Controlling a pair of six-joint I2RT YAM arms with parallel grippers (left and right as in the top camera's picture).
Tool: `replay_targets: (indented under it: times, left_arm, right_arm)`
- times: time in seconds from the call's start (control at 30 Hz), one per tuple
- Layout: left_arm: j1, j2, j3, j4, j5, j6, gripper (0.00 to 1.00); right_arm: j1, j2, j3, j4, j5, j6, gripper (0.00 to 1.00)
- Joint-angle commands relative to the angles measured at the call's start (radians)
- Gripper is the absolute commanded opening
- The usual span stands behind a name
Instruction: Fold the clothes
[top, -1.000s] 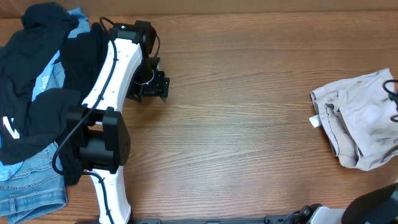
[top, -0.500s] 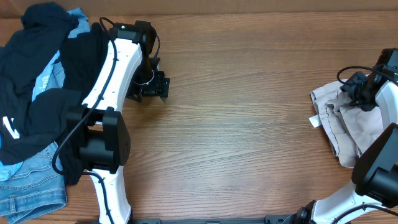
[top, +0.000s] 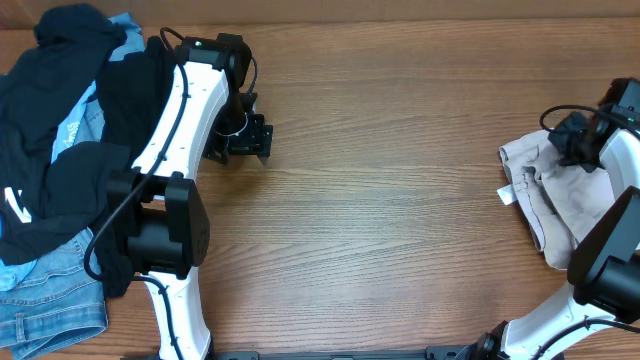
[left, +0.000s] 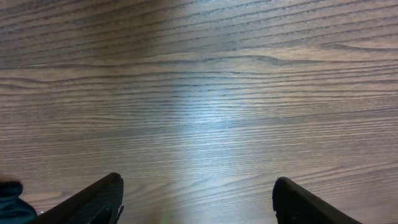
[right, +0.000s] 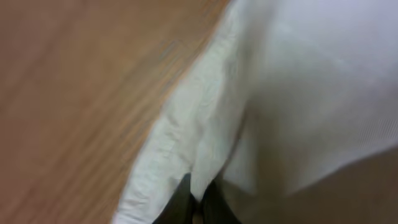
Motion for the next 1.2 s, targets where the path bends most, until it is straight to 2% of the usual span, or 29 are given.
replay_targets:
  times: [0.0, 0.17, 0.3, 0.37, 0.4, 0.47, 0.53, 0.57, 0.63, 0.67, 0.8, 0.9, 1.0, 1.07, 1.17]
  left_arm:
    - [-0.008, -0.011, 0.01, -0.002, 0.011, 0.003, 0.8]
    - [-0.007, -0.011, 0.01, -0.002, 0.011, 0.004, 0.8]
    - [-0.007, -0.011, 0.01, -0.002, 0.011, 0.004, 0.8]
    - [-0.007, -0.011, 0.01, -0.002, 0.011, 0.004, 0.8]
    - [-0.007, -0.011, 0.01, -0.002, 0.011, 0.004, 0.8]
    - [-0.007, -0.011, 0.01, -0.002, 0.011, 0.004, 0.8]
    - [-0.007, -0.011, 0.01, -0.002, 0.009, 0.005, 0.8]
    - [-0.007, -0.011, 0.01, -0.002, 0.007, 0.005, 0.81]
    - [-0.007, -0.011, 0.01, -0.002, 0.007, 0.006, 0.81]
    - [-0.007, -0.011, 0.01, -0.002, 0.008, 0.009, 0.81]
    - [-0.007, -0.011, 0.01, 0.009, 0.008, 0.013, 0.82]
    - [-0.007, -0.011, 0.01, 0.013, 0.008, 0.013, 0.82]
    - [-0.007, -0.011, 0.01, 0.012, 0.008, 0.012, 0.82]
    - [-0.007, -0.011, 0.01, 0.011, 0.008, 0.012, 0.82]
    - [-0.007, -0.011, 0.01, 0.005, 0.008, 0.013, 0.82]
  right_arm:
    - [0.035, -0.074, 0.134, -0.012, -0.164, -0.104, 0.04]
    - [0.106, -0.024, 0.113, -0.032, -0.103, -0.113, 0.05]
    - [0.116, 0.065, 0.113, -0.109, -0.103, -0.113, 0.18]
    - [0.116, 0.069, 0.113, -0.168, -0.105, -0.116, 0.2]
    - [0.116, 0.066, 0.113, -0.199, -0.126, -0.135, 0.24]
    - [0.116, 0.057, 0.115, -0.252, -0.275, -0.278, 0.32]
    - [0.112, 0.025, 0.142, -0.31, -0.406, -0.356, 0.36]
    - [0.087, -0.019, 0.175, -0.312, -0.489, -0.339, 0.41]
    - [-0.008, -0.067, 0.203, -0.254, -0.563, -0.143, 0.53]
    - [-0.068, -0.068, 0.201, -0.217, -0.62, -0.094, 0.59]
    - [-0.229, -0.001, 0.18, -0.162, -0.639, -0.058, 0.71]
    - [-0.262, 0.145, 0.18, -0.199, -0.66, -0.074, 0.72]
    - [-0.259, 0.34, 0.18, -0.275, -0.779, -0.193, 0.72]
    - [-0.258, 0.451, 0.18, -0.334, -0.79, -0.217, 0.73]
    - [-0.267, 0.469, 0.184, -0.386, -0.815, -0.238, 0.7]
